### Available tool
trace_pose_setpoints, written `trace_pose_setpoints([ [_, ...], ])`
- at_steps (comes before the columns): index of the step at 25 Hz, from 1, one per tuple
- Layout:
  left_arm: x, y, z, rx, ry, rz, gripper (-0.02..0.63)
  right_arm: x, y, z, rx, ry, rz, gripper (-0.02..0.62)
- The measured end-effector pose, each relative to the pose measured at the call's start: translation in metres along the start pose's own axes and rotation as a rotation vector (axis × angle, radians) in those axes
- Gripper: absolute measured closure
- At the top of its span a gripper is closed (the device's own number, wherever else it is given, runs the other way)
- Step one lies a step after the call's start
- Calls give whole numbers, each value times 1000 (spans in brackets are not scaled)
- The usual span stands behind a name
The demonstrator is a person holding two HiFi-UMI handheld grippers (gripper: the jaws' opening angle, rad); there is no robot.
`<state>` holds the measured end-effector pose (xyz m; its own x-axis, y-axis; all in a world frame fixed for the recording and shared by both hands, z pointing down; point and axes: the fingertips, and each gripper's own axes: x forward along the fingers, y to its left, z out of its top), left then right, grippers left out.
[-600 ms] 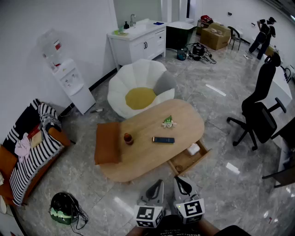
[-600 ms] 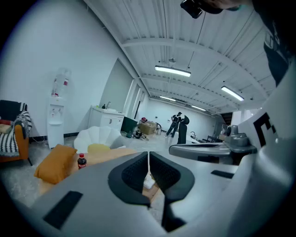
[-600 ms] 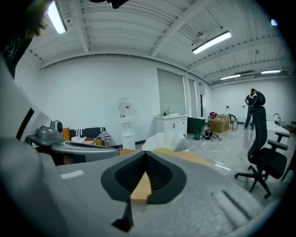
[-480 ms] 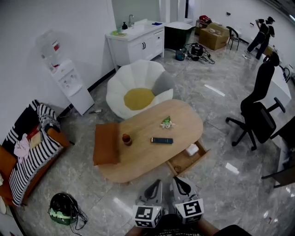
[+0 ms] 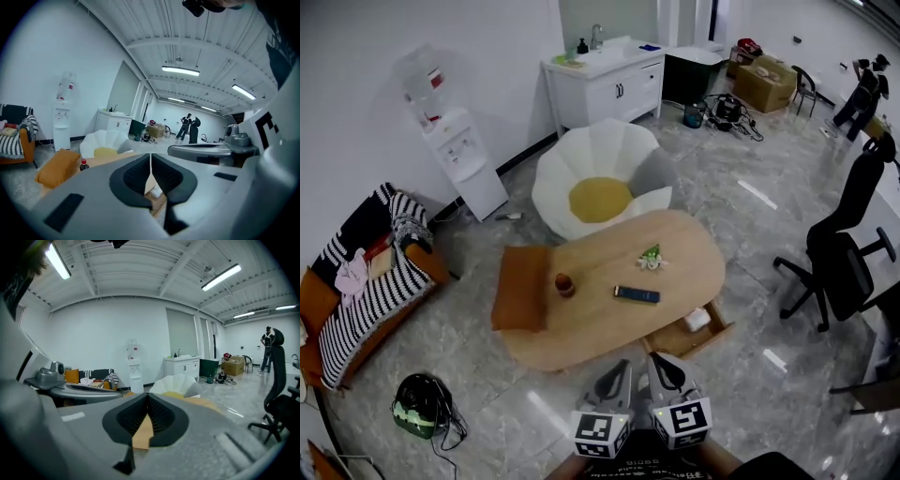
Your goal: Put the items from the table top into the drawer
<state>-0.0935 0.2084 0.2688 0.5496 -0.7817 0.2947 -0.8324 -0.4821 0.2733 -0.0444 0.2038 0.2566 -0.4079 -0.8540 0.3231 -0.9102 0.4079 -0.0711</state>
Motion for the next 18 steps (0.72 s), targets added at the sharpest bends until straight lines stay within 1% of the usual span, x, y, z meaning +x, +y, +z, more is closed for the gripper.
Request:
trace_pose_setpoints([
  [4, 19, 3, 3, 1, 6, 22, 589, 17, -11, 3, -13, 26, 28, 592],
  [9, 43, 4, 8, -1, 14, 42, 589, 34, -32, 10, -9, 34, 54, 592],
  [14, 68, -1, 4, -9, 36, 63, 589, 47, -54, 4, 1, 50, 89, 592],
  [18, 88, -1, 9, -8, 30, 73, 589, 58, -70, 4, -12, 52, 100, 592],
])
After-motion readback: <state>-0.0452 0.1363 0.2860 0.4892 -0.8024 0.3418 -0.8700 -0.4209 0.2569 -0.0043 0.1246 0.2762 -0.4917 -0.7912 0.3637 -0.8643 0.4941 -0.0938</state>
